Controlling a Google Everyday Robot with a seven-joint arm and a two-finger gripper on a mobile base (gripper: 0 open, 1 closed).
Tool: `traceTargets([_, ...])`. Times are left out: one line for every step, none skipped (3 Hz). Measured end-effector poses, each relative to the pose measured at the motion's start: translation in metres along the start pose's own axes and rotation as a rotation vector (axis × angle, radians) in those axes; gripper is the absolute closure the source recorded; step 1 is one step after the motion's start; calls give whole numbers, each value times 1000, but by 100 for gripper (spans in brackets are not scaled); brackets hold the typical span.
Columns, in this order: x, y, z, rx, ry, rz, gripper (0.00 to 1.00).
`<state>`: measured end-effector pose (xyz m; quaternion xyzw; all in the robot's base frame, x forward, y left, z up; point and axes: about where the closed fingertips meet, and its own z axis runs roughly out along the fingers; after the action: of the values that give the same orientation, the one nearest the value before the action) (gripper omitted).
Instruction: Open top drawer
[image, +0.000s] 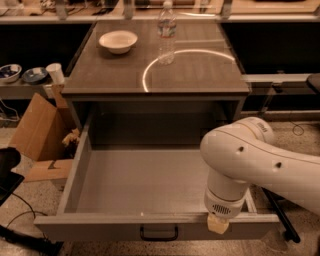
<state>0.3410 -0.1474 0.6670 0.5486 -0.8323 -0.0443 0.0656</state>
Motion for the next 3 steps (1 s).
traceTargets([0, 0, 0, 0, 0, 0, 82])
traceTargets([0, 0, 0, 0, 0, 0, 57])
traceTargets([0, 0, 0, 0, 0, 0, 36])
